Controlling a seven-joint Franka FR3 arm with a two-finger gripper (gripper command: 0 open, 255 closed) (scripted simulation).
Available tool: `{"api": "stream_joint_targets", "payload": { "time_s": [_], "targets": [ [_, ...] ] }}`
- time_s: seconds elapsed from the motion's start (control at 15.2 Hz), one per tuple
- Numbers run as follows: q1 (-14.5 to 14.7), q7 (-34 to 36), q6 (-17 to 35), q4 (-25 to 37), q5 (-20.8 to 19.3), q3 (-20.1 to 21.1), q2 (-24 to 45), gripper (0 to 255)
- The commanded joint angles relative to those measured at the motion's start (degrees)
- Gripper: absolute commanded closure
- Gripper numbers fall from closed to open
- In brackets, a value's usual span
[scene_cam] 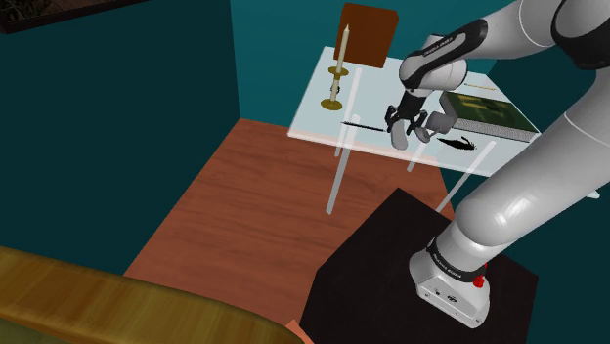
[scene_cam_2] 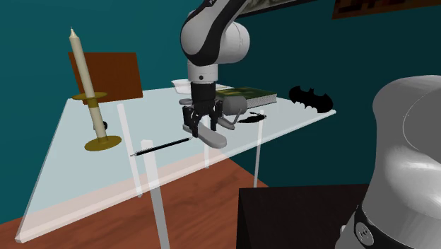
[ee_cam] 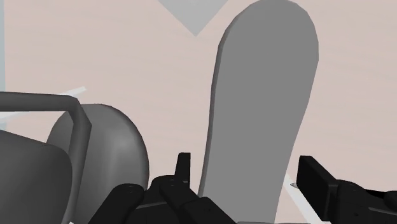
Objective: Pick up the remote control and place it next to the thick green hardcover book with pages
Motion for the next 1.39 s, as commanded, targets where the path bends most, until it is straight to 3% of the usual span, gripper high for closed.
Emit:
{"api": "stream_joint_targets", "payload": {
  "time_s": [0.0,1.32],
  "targets": [
    [-0.03,0.33,-1.19,0.36,-0.46,0.06,-0.86,255],
    [-0.26,2.99,-17.29,8.87,-3.54,1.45,-8.97,255]
  ]
}}
